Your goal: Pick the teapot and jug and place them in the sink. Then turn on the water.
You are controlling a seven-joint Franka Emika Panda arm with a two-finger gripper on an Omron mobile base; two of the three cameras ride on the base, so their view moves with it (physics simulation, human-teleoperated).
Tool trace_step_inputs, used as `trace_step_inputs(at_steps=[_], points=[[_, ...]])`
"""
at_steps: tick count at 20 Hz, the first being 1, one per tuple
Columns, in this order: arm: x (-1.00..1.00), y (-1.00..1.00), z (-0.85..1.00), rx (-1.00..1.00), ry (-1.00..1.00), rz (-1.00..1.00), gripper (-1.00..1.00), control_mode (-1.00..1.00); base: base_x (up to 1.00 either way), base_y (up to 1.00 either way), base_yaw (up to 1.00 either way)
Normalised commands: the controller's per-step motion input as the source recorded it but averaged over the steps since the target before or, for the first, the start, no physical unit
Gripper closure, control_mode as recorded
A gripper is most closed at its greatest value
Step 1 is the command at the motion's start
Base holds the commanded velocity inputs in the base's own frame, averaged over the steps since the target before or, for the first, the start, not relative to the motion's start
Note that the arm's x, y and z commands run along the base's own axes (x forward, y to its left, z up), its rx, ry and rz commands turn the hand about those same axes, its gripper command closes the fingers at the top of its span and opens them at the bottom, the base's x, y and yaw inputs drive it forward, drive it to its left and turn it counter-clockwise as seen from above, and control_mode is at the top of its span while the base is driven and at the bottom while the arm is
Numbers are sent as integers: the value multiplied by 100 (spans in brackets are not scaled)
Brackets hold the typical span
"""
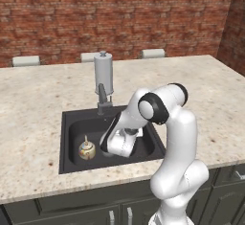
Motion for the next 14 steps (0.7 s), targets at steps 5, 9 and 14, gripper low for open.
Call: trace_step_inputs(at_steps=[5,9,14], points=[[0,0,-23,0,0,0,100,-100,0,0,0],[0,0,-15,0,0,0,100,-100,0,0,0],[0,0,0,0,0,0,-100,-100,0,0,0]])
